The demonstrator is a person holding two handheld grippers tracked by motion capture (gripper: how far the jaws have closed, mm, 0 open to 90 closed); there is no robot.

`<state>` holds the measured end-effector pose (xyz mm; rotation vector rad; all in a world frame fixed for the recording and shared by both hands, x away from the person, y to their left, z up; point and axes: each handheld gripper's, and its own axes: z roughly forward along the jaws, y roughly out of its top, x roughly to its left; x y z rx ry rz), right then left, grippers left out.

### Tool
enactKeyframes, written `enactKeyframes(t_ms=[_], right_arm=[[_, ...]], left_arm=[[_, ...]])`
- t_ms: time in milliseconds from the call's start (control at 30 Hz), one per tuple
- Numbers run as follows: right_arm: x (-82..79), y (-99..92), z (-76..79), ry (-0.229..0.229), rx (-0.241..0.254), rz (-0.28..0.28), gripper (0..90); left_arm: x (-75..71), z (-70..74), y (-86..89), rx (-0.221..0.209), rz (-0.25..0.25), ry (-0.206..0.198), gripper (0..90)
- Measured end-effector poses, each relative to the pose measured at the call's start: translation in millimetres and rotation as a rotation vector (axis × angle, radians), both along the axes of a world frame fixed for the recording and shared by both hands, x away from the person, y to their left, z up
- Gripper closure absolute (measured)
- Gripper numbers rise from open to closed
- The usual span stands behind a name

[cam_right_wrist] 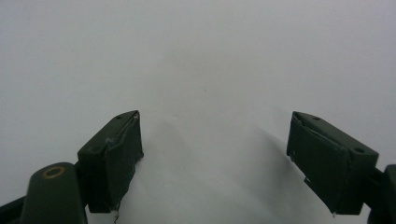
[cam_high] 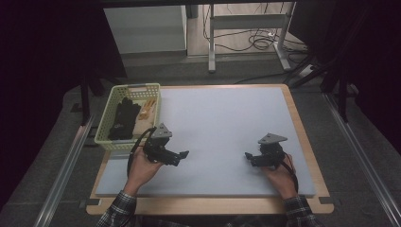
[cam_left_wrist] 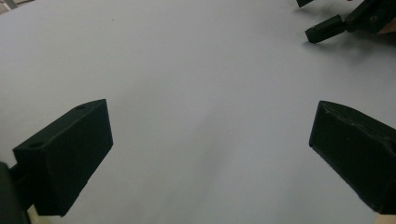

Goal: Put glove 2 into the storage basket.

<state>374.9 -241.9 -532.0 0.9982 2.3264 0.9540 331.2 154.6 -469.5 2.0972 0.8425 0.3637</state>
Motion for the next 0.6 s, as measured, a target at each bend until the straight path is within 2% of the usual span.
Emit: enactKeyframes(t_ms=[600], right_arm=[[-0.1,0.1,0.0,-0.001,-0.001,0.0,17.7]], left_arm=[[-12.9,-19.4,-2.2,-0.014,-0.016,0.01,0.0]])
